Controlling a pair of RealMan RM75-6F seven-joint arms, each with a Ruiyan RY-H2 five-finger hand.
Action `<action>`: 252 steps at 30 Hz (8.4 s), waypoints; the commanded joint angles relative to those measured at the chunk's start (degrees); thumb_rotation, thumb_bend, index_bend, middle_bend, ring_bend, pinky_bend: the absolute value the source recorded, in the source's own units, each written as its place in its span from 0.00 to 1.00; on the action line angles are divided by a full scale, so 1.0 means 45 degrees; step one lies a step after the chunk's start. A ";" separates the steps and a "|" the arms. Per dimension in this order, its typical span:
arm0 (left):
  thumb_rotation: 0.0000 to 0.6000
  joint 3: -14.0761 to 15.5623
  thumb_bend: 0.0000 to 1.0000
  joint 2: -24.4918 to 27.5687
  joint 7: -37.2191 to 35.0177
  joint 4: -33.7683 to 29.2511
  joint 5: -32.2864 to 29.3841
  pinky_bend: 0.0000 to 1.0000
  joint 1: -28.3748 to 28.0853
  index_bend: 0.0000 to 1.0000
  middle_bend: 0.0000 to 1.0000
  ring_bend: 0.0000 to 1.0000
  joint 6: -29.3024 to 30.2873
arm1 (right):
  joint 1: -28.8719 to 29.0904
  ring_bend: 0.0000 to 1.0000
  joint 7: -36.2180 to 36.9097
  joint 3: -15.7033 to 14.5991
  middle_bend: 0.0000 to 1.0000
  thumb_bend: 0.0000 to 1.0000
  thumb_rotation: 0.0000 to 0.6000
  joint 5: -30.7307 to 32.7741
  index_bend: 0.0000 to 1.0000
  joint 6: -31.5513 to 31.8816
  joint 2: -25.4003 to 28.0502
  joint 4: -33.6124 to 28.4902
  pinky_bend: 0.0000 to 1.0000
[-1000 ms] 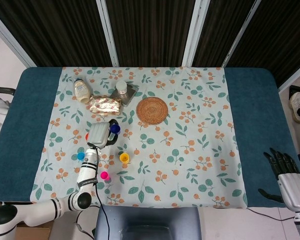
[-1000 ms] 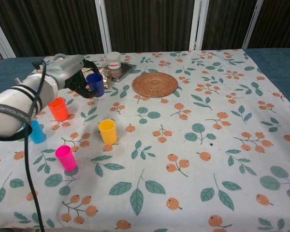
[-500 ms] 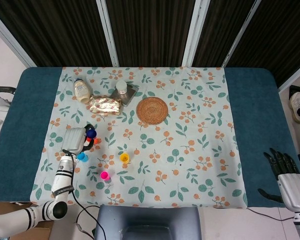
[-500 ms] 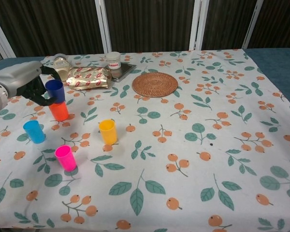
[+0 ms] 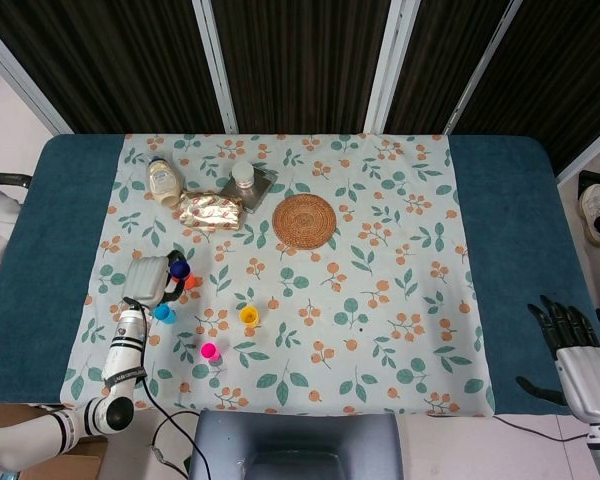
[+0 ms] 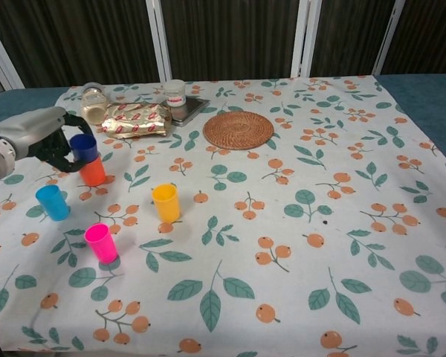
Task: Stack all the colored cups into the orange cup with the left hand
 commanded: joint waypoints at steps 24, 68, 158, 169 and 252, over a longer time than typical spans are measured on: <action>1.00 0.0823 0.36 -0.0173 0.1713 -0.4755 0.0372 1.00 -0.0225 0.11 1.00 1.00 0.0542 | 0.0095 0.00 0.0194 -0.0271 0.00 0.19 1.00 -0.0444 0.00 -0.0172 0.0115 0.0026 0.00; 1.00 0.0797 0.36 -0.1351 0.1688 -0.3014 -0.0102 1.00 -0.0701 0.59 1.00 1.00 0.0411 | 0.0061 0.00 0.0404 -0.0270 0.00 0.19 1.00 -0.0466 0.00 -0.0036 0.0194 0.0063 0.00; 1.00 0.1977 0.35 0.1741 -0.2153 -0.2114 0.2166 1.00 0.2187 0.40 1.00 1.00 0.0246 | 0.0005 0.00 0.0267 -0.0305 0.00 0.19 1.00 -0.0478 0.00 -0.0019 0.0142 0.0026 0.00; 1.00 0.1746 0.35 0.1625 -0.2366 -0.1599 0.2150 1.00 0.2144 0.54 1.00 1.00 -0.0049 | 0.0024 0.00 0.0142 -0.0287 0.00 0.19 1.00 -0.0420 0.00 -0.0083 0.0101 0.0005 0.00; 1.00 0.3678 0.34 0.4503 -0.2197 -0.7419 0.5259 1.00 0.2604 0.02 1.00 1.00 0.1560 | 0.0093 0.00 0.0458 -0.0480 0.00 0.19 1.00 -0.0731 0.00 -0.0191 0.0264 0.0005 0.00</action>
